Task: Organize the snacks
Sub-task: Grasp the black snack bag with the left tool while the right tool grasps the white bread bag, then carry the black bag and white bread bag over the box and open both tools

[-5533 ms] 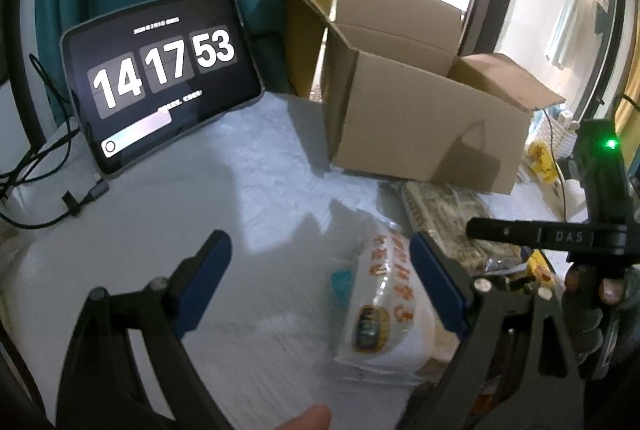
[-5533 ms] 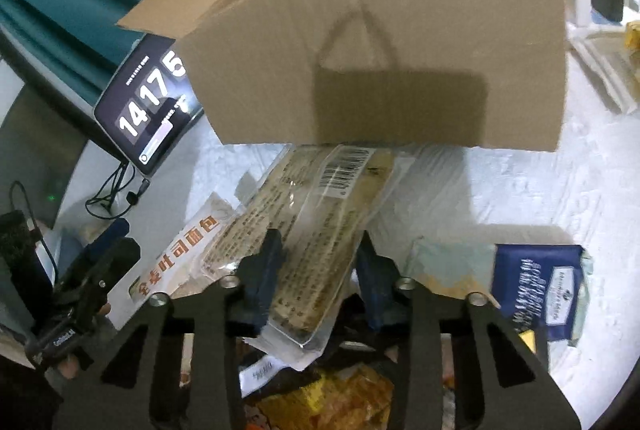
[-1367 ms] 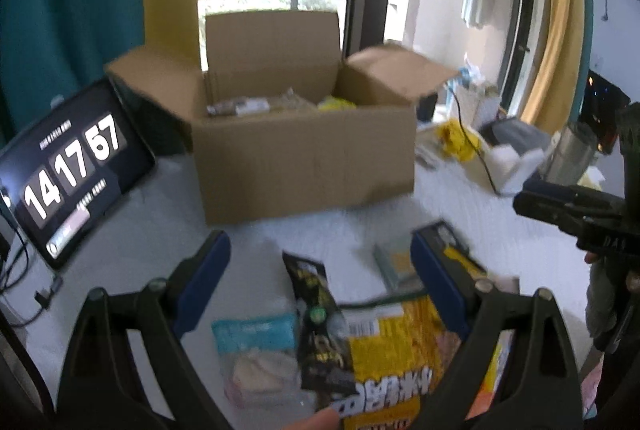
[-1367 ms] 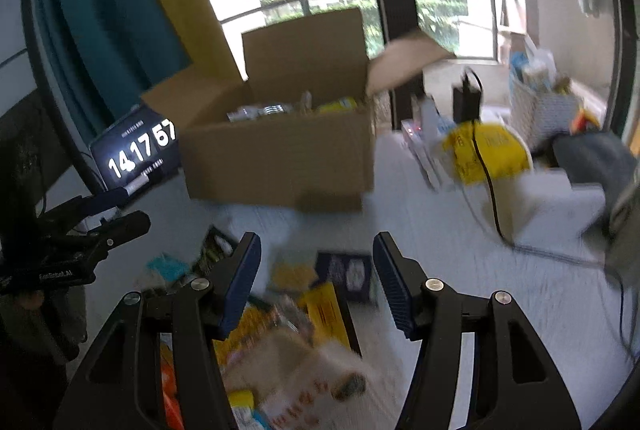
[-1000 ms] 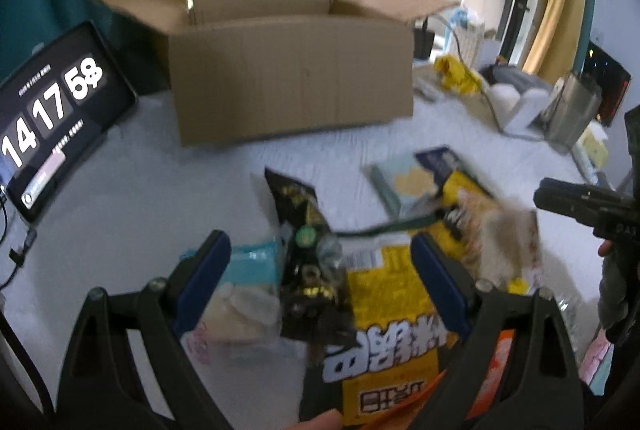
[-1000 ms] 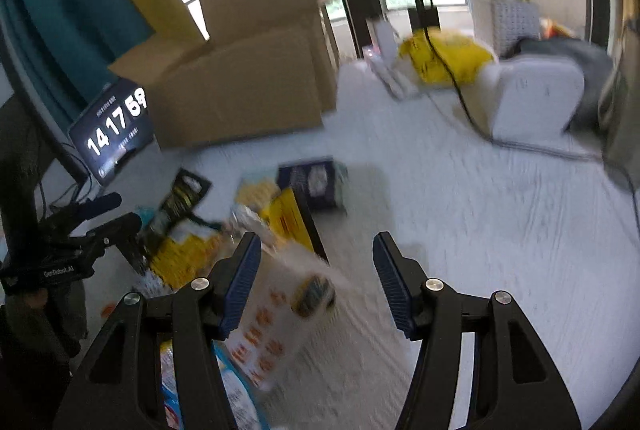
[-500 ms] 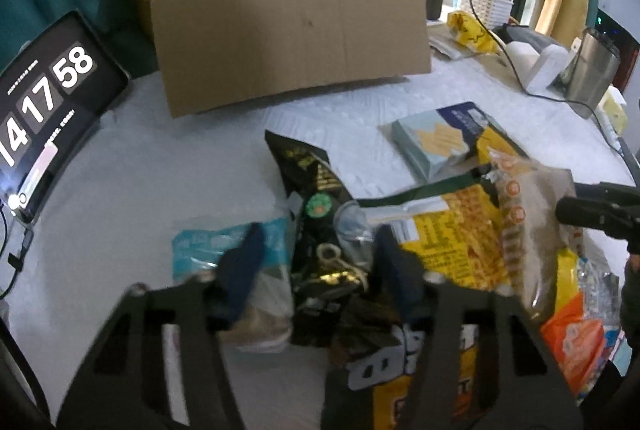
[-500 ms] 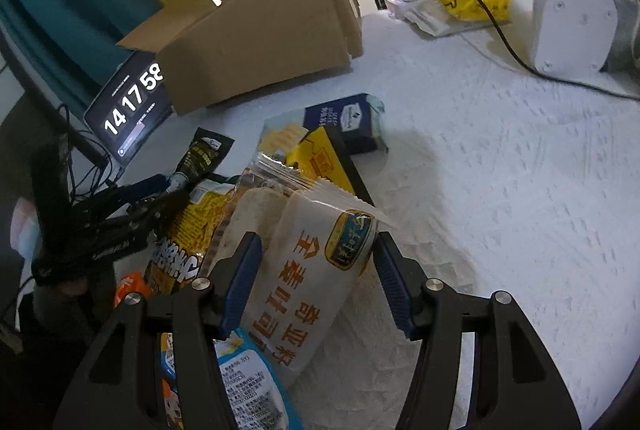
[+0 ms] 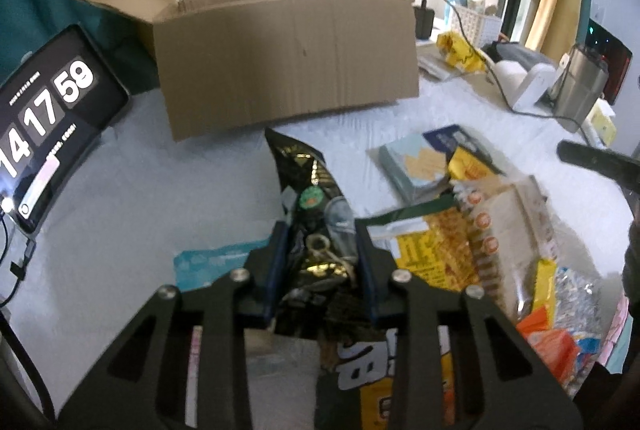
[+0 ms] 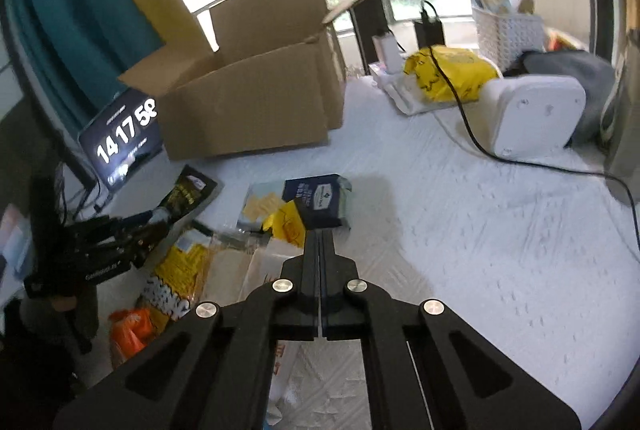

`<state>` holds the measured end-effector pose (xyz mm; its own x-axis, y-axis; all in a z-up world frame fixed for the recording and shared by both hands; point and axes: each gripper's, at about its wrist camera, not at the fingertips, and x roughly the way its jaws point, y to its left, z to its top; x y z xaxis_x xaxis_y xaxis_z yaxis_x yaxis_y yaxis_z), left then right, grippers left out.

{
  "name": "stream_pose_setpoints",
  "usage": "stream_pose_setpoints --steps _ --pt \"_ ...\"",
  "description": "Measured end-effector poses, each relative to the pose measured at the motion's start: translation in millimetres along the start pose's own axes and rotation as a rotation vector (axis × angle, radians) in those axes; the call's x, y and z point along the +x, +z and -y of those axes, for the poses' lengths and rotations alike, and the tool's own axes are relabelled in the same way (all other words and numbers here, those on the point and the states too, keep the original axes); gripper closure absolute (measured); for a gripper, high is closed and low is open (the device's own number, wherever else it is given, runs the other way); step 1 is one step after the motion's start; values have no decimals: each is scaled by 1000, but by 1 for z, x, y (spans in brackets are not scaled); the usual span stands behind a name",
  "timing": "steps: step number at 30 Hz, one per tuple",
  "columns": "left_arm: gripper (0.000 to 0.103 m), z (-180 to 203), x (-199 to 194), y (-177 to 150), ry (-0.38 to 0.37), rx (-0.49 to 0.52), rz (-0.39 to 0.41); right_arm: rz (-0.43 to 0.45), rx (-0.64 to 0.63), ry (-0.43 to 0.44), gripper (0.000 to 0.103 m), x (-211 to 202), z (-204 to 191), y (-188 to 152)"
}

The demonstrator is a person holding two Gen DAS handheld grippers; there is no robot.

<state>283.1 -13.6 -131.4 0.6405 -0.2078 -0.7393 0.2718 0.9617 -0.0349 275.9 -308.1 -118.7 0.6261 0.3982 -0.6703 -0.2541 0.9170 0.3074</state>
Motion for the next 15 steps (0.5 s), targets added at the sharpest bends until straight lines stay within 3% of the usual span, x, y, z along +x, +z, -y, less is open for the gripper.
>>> stream_pose_setpoints --steps 2,4,5,8,12,15 --pt "70 0 -4 1 -3 3 7 -42 36 12 96 7 6 -1" --pt "70 1 -7 -1 -12 4 7 -78 56 4 58 14 6 -7" --pt "70 2 -8 -2 -19 6 4 -98 71 12 52 18 7 -12" --pt "70 9 -6 -8 -51 24 -15 -156 106 67 50 27 3 -25" --pt "70 18 1 -16 -80 33 -41 -232 122 136 39 42 -8 -37" --pt "70 24 4 -19 -91 41 -37 -235 128 171 31 48 -15 -39"
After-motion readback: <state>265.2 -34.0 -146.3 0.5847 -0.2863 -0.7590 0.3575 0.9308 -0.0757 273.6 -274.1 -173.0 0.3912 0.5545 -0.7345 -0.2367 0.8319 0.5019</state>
